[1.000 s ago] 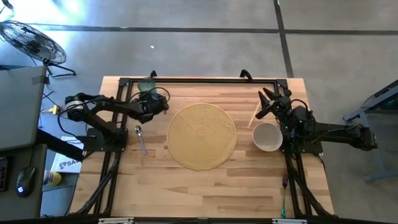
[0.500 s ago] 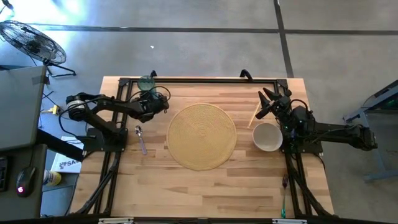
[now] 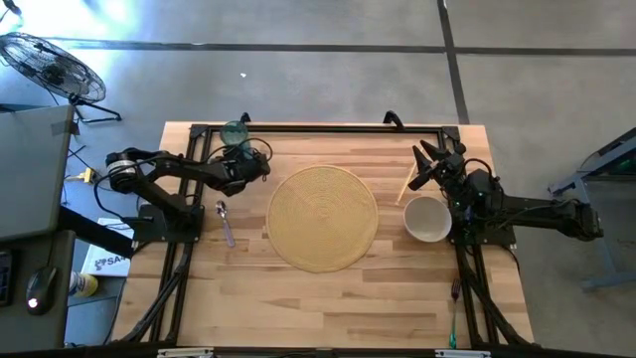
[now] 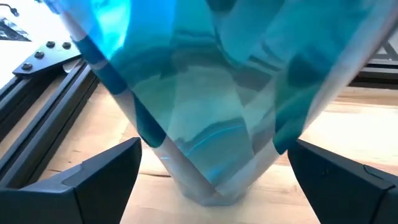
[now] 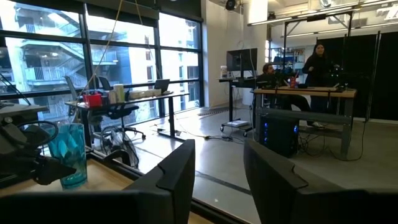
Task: Pick & Place Utensil
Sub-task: Put the blue cup on the brown tablemat
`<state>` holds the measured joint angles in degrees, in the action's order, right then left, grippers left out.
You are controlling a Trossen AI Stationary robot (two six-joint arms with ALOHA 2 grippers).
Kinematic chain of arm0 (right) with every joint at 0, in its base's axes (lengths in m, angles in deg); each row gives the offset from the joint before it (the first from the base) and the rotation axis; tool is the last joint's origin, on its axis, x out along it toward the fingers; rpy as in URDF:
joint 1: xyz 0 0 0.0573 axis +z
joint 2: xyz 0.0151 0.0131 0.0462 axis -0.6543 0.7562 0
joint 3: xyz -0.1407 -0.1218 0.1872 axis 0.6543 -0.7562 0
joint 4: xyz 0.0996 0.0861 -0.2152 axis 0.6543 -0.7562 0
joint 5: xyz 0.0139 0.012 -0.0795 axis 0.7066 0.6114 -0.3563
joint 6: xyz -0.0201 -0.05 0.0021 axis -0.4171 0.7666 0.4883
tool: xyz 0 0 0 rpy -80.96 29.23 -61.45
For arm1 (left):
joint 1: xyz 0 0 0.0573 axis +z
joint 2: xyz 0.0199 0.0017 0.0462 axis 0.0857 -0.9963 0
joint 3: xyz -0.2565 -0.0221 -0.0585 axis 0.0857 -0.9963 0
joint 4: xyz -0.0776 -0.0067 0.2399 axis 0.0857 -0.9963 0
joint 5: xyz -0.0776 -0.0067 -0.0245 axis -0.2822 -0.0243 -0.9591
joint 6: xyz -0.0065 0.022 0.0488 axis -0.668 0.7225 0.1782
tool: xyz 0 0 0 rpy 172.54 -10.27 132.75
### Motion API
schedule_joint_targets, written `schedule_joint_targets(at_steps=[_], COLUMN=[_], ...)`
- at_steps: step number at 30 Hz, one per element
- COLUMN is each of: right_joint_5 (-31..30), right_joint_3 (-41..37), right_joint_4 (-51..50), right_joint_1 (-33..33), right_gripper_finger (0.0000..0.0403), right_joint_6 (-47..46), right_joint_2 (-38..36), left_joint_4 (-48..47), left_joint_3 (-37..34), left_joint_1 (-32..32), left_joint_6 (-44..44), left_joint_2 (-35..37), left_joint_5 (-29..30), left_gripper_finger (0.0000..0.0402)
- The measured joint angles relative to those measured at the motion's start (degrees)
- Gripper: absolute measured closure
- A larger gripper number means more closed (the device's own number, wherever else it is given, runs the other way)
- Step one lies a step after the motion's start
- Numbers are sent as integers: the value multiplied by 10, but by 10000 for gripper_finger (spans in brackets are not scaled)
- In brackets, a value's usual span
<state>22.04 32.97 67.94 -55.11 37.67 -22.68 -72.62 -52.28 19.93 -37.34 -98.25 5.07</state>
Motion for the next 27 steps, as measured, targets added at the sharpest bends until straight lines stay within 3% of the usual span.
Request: schedule_joint_targets(at_steps=[7, 21, 27], right_joint_5=[0, 0, 0], right_joint_3=[0, 0, 0], right_joint_4=[0, 0, 0], right_joint_1=[0, 0, 0], right_gripper_finger=[274, 274, 274], right_joint_6=[0, 0, 0], right_joint_2=[0, 0, 0], left_joint_4=[2, 58, 136], left_joint_3=[-32, -56, -57], left_joint_1=[-40, -42, -42], left_joint_6=[-72, -95, -43], left_joint_2=[0, -15, -66], left_joint_5=[85, 130, 128], left_gripper_finger=[2, 2, 2])
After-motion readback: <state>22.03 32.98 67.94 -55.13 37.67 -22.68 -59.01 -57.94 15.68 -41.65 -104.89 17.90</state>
